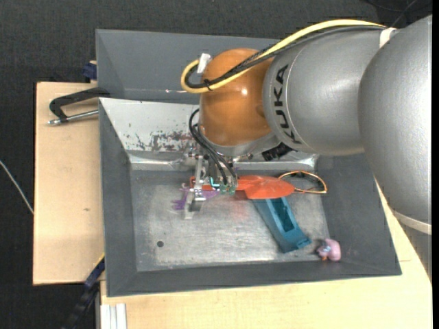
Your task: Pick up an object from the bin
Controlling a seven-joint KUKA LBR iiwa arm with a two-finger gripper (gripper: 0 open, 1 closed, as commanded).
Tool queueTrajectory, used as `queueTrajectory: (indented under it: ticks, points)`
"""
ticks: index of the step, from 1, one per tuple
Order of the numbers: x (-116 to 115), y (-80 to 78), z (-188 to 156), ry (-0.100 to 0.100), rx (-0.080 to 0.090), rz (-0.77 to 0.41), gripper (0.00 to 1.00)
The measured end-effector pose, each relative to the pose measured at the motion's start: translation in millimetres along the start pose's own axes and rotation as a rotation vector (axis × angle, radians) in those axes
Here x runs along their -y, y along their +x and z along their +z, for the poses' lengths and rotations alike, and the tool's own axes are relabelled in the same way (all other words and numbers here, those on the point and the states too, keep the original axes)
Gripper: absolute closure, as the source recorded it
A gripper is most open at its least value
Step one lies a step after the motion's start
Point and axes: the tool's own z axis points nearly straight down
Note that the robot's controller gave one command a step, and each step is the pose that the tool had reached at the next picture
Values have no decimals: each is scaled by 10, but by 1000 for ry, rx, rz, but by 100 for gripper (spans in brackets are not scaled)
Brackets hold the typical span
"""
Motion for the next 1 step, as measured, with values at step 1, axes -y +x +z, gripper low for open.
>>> queueTrajectory:
  ticks: [1]
  points:
    - [9,-14,-36,-1,6,2,0]
